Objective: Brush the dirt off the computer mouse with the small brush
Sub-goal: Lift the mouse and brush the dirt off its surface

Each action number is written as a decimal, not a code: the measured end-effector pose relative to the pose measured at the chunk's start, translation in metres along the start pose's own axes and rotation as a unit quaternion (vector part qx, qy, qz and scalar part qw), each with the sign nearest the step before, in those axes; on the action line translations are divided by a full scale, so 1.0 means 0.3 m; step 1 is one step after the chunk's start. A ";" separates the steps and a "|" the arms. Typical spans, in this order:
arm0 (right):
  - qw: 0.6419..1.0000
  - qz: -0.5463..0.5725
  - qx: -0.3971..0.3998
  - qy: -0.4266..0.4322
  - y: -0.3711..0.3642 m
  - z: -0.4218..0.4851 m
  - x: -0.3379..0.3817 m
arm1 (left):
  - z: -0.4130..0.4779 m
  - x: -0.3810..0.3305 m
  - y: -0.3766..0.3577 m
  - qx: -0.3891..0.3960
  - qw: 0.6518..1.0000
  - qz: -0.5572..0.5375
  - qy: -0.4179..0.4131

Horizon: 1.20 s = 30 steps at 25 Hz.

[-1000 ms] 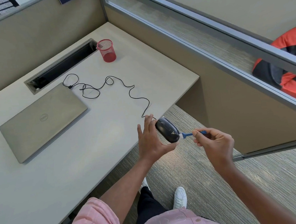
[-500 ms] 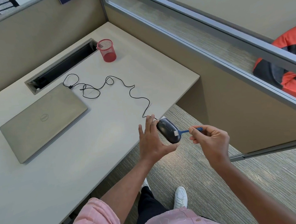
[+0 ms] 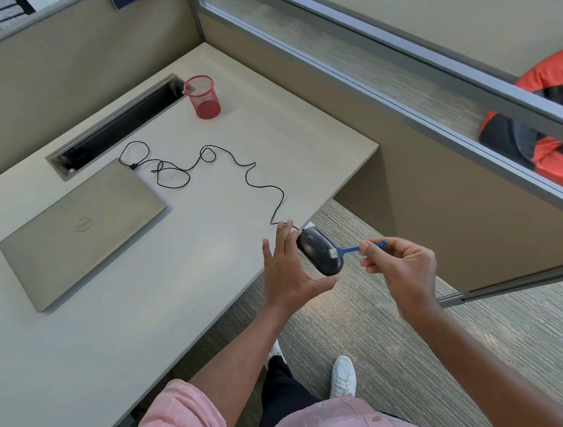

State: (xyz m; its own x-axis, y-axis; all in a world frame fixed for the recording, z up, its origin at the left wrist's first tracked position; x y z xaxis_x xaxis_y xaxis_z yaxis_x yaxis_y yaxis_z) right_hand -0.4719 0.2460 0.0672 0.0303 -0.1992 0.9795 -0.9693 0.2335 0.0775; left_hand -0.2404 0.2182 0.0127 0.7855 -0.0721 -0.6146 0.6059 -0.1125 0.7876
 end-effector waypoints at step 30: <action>0.994 -0.005 -0.046 -0.100 0.032 0.066 -0.036 | -0.013 0.021 0.013 -0.003 1.000 -0.002 -0.007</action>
State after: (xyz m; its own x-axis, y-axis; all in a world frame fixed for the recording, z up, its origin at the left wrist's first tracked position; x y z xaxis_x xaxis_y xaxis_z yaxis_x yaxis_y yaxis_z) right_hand -0.4864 0.2315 0.0535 -0.0193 -0.3856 0.9225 -0.9425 0.3148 0.1119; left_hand -0.2326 0.2212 0.0122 0.7810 -0.0860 -0.6185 0.6101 -0.1065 0.7852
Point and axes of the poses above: each hand's wrist, its own z-axis towards the middle knuckle, its own y-axis out of the back of the hand, x = y × z, the point moved 4 cm from there along z, towards the middle knuckle, and after that the axes turned 5 degrees about x, right-handed, at the moved point
